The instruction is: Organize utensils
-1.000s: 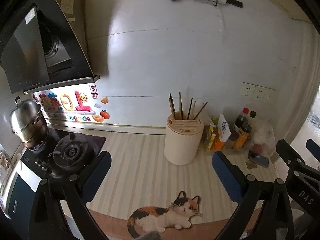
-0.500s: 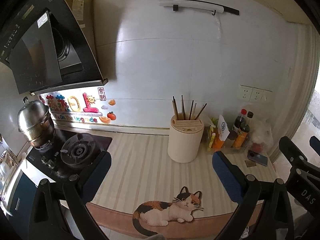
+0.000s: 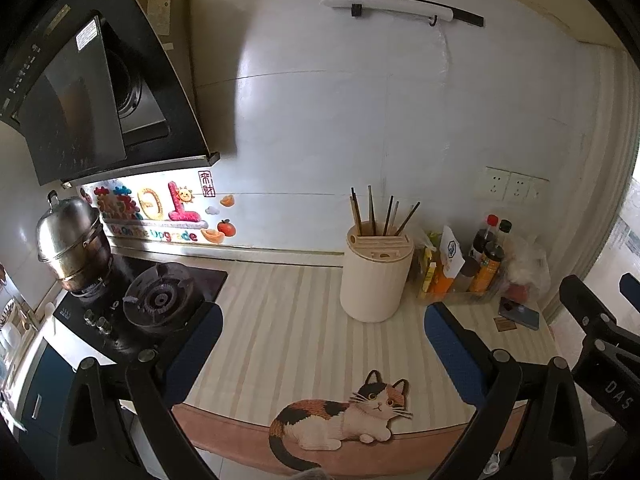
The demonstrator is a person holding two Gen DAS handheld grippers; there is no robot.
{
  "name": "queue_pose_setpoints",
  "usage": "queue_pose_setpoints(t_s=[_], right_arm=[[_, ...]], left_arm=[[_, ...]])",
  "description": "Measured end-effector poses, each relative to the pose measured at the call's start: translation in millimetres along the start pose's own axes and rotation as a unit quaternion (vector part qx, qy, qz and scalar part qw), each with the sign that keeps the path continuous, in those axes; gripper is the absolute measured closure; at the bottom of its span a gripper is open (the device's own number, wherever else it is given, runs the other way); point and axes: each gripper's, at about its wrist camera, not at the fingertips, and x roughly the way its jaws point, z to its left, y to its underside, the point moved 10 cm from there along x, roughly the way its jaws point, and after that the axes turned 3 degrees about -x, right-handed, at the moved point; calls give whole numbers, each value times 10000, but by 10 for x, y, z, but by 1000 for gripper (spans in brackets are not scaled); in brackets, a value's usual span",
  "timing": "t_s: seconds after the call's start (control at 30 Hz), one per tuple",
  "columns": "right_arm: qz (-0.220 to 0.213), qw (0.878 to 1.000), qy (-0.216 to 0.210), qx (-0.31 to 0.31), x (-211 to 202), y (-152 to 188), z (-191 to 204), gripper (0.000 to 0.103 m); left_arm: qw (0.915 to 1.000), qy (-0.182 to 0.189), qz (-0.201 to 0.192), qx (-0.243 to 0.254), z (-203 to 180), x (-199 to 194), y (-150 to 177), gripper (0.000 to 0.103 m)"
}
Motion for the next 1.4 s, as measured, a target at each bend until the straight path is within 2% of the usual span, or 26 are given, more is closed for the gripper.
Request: queue_pose_setpoints(t_s=[1.4], right_arm=[[148, 9997, -86, -156, 146, 45, 191, 0]], left_arm=[[9999, -14, -70, 98, 114, 91, -67, 0]])
